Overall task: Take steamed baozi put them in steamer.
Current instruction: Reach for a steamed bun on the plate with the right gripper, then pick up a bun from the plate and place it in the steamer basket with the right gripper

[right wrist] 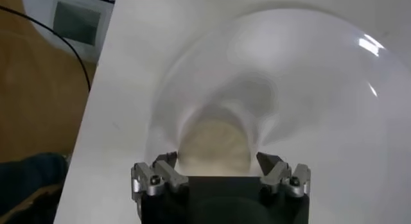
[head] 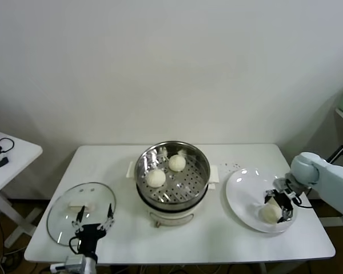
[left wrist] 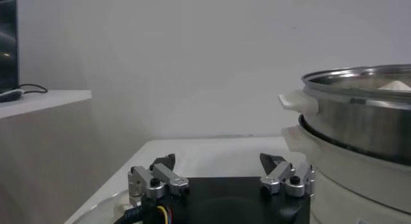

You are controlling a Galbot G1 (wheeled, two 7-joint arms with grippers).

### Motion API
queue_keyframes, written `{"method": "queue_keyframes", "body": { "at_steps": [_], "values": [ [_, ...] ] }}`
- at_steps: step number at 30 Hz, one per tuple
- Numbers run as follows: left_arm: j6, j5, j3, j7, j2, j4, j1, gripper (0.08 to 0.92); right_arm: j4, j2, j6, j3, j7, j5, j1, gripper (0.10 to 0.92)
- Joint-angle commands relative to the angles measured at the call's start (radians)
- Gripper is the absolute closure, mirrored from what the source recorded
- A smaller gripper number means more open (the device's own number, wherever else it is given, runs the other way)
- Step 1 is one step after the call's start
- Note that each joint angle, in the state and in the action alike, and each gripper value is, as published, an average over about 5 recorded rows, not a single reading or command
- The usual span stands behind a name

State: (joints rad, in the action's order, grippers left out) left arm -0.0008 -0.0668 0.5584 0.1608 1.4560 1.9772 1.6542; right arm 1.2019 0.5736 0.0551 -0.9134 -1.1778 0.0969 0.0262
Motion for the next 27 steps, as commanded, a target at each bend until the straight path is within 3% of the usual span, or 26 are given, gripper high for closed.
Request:
{"method": "queue_keyframes", "body": {
  "at_steps": [1,18,27],
  "values": [
    [0.001,0.001,0.000,0.001,-0.001,-0.004,-0.003,0.177,-0.009,0.011,0.002,0.010,0.000,0.008,0.013,0.226],
    [0.003,0.002,0.000,0.003,-0.001,-0.001,-0.004,0.177,0.010,-0.004,0.011,0.019,-0.002,-0.009,-0.020,0.335],
    [0.004,0.012,-0.008,0.003,-0.008,0.000,-0.003,0.177,0.134,0.004,0.101,-0.143,-0.045,-0.082,-0.402,0.338]
  ]
}}
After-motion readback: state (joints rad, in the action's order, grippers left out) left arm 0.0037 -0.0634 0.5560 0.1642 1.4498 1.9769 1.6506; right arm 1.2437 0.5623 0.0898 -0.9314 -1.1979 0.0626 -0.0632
